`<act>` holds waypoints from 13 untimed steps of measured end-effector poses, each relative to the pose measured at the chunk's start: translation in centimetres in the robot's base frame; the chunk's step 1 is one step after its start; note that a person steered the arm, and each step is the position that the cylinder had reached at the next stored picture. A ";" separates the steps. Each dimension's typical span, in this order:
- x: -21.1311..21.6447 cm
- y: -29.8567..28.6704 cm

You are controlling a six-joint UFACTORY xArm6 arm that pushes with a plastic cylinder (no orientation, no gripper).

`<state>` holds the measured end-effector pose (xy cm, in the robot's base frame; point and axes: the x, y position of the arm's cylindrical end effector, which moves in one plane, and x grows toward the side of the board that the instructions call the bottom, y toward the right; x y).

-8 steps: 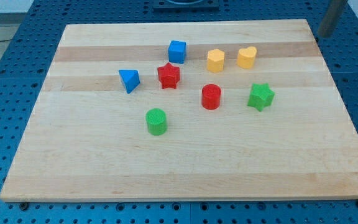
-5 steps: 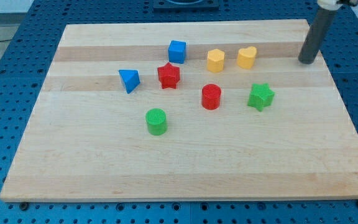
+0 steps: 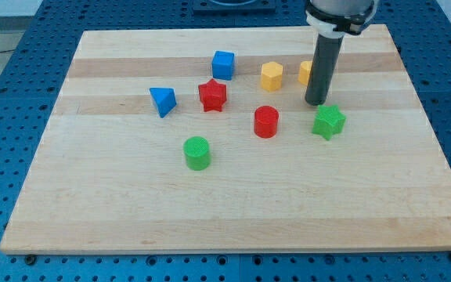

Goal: Move the green star towards the bottom right of the board

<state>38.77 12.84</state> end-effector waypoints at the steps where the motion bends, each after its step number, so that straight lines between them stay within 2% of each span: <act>1: 1.1 0.0; 3: 3.6 0.0; 7: 5.7 2.7; 11: 11.4 2.5; 13: 11.3 2.3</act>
